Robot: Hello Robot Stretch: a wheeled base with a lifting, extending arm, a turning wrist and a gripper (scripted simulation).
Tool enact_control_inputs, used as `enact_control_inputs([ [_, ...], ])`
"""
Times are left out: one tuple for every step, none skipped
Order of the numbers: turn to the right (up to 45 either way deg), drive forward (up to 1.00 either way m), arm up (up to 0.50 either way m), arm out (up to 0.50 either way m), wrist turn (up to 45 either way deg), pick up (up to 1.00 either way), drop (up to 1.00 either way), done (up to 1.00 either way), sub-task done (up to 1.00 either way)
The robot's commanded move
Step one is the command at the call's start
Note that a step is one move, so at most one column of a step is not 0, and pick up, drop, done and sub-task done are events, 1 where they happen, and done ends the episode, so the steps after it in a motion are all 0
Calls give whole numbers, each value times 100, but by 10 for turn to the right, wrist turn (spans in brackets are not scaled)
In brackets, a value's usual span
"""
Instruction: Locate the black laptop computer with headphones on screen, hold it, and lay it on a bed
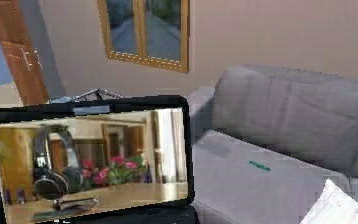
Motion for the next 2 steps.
enact_control_inputs([
  [-450, 0, 0, 0, 0, 0, 0, 0, 0],
  [0, 100, 0, 0, 0, 0, 0, 0, 0],
])
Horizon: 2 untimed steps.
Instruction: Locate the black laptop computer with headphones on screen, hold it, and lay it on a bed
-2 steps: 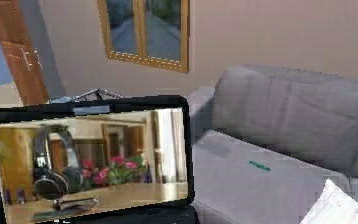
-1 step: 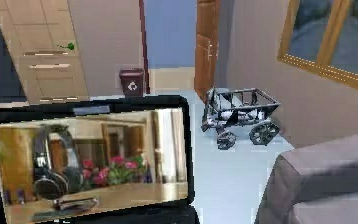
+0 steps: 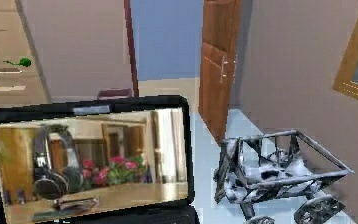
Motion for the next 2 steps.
enact_control_inputs([
  [-30, 0, 0, 0, 0, 0, 0, 0, 0],
  [-60, 0, 0, 0, 0, 0, 0, 0, 0],
])
